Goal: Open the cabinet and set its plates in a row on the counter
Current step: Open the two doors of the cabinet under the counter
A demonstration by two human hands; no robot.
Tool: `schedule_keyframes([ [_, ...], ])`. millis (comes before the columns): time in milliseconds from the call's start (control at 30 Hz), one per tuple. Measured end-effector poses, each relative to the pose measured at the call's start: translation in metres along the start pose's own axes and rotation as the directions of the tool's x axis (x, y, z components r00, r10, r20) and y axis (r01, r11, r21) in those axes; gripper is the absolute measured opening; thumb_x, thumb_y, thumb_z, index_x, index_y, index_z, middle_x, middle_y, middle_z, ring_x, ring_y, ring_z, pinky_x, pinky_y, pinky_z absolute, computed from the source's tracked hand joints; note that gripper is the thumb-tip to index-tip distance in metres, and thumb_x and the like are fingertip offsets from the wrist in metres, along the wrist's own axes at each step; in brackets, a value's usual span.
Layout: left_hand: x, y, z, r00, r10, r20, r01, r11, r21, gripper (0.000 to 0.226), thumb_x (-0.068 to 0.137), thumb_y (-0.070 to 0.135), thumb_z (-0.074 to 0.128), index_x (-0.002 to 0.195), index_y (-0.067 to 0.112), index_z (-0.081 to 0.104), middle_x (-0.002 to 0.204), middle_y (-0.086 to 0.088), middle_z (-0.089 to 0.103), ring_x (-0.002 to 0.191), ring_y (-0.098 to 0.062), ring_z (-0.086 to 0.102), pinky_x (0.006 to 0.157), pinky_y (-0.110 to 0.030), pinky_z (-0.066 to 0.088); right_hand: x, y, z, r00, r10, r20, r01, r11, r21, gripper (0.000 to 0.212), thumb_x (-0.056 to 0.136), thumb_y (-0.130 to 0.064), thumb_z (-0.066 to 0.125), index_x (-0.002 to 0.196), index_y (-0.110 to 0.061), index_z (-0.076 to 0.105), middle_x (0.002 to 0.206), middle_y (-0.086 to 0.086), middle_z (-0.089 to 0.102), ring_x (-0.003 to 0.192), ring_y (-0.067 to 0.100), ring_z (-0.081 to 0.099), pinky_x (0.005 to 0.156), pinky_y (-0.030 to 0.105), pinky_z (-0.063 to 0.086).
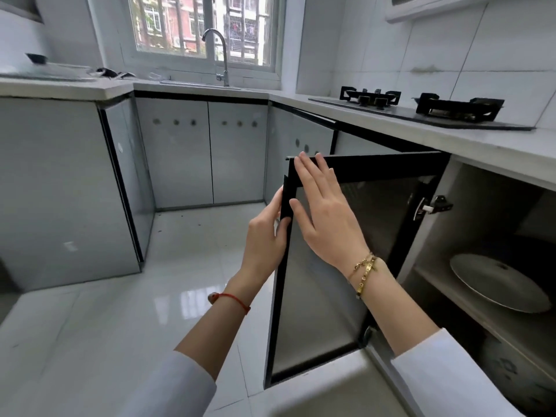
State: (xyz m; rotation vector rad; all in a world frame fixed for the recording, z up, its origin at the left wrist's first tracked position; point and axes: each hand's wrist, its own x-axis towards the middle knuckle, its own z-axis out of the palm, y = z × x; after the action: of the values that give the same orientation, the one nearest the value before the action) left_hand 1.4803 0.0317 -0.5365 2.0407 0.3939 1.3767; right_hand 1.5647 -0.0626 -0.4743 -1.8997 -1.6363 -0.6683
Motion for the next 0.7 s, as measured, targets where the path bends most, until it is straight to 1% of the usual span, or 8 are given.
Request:
schedule_keyframes([
  [133,0.012,-0.013,-0.001,0.998,-0.063,0.007,0.063,0.998,-0.005,0.063,0.091,-0.006,0.048,0.149,0.018,0.036,0.139,0.002,0.056,0.124,-0.009,0.056,0.106,-0.031,0.045,0.016,0.002,0.011,1.0,-0.003,0.029,0.004,0.999,-0.053,0.062,0.102,-0.031,0.038,0.154,-0.012,0.011,0.163,0.001,0.008,0.151,0.017,-0.004,0.124,0.038,0.003],
  [267,0.018,-0.019,-0.002,0.997,-0.078,0.013,0.078,0.997,-0.012,0.064,0.091,-0.006,0.049,0.149,0.02,0.037,0.139,0.003,0.056,0.124,-0.009,0.056,0.106,-0.032,0.046,0.023,0.004,0.016,0.999,0.003,0.045,0.001,0.996,-0.084,0.063,0.102,-0.031,0.037,0.155,-0.013,0.009,0.164,0.001,0.005,0.151,0.017,-0.006,0.124,0.034,-0.002],
  [400,0.015,-0.019,-0.002,0.997,-0.068,-0.039,0.069,0.998,0.012,0.063,0.089,-0.004,0.055,0.146,0.017,0.041,0.142,0.004,0.053,0.131,-0.008,0.05,0.11,-0.031,0.041,0.022,0.004,0.012,0.999,0.001,0.048,0.002,0.998,-0.061,0.061,0.102,-0.031,0.038,0.154,-0.013,0.011,0.163,0.0,0.008,0.151,0.016,-0.005,0.124,0.034,-0.002],
  [467,0.009,-0.016,-0.003,0.997,-0.032,-0.068,0.036,0.998,0.052,0.062,0.089,-0.004,0.056,0.146,0.015,0.042,0.146,0.002,0.049,0.135,-0.008,0.045,0.112,-0.03,0.037,0.017,0.004,0.007,0.999,0.01,0.037,-0.008,0.999,-0.048,0.06,0.102,-0.03,0.038,0.154,-0.012,0.013,0.163,0.001,0.01,0.151,0.015,-0.003,0.124,0.035,0.001],
  [567,0.0,-0.009,-0.005,0.995,0.046,-0.094,-0.037,0.995,0.093,0.062,0.091,-0.001,0.058,0.147,0.016,0.039,0.153,0.003,0.039,0.142,-0.007,0.035,0.116,-0.027,0.03,0.003,0.006,-0.003,0.998,0.055,0.013,-0.054,0.998,-0.03,0.059,0.102,-0.03,0.038,0.154,-0.012,0.015,0.163,0.001,0.012,0.151,0.012,-0.002,0.124,0.033,0.003],
  [600,-0.003,-0.007,-0.005,0.992,0.076,-0.096,-0.066,0.993,0.099,0.061,0.091,0.0,0.058,0.147,0.016,0.039,0.153,0.003,0.038,0.143,-0.008,0.033,0.117,-0.028,0.03,-0.003,0.008,-0.008,0.997,0.072,0.004,-0.072,0.997,-0.031,0.059,0.102,-0.031,0.038,0.154,-0.013,0.016,0.163,0.001,0.013,0.151,0.012,-0.001,0.124,0.033,0.003],
  [700,-0.011,0.005,-0.001,0.982,0.18,-0.064,-0.172,0.978,0.121,0.057,0.092,0.001,0.059,0.145,0.011,0.041,0.152,-0.001,0.04,0.144,-0.014,0.032,0.117,-0.038,0.032,-0.025,0.016,-0.023,0.992,0.127,-0.025,-0.129,0.99,-0.063,0.057,0.102,-0.031,0.037,0.153,-0.013,0.019,0.162,0.001,0.018,0.151,0.012,0.002,0.124,0.031,0.003],
])
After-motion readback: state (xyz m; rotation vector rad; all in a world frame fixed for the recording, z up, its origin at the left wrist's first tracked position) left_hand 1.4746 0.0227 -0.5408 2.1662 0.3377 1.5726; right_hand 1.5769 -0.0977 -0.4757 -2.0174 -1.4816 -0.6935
